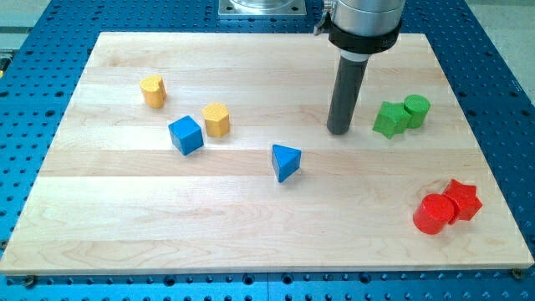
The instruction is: Point the hand left to the green star
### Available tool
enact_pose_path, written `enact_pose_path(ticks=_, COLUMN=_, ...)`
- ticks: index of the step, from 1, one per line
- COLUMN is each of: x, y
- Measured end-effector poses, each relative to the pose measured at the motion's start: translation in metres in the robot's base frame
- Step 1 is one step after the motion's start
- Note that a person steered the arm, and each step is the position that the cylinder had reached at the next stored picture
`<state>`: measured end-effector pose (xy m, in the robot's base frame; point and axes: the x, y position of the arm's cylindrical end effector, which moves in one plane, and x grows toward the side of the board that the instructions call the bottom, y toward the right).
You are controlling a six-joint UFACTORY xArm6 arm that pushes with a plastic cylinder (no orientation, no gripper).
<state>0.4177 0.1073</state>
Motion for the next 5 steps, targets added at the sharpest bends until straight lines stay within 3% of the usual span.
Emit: enact_pose_path(ticks=5, x=-0.011, y=-0.038)
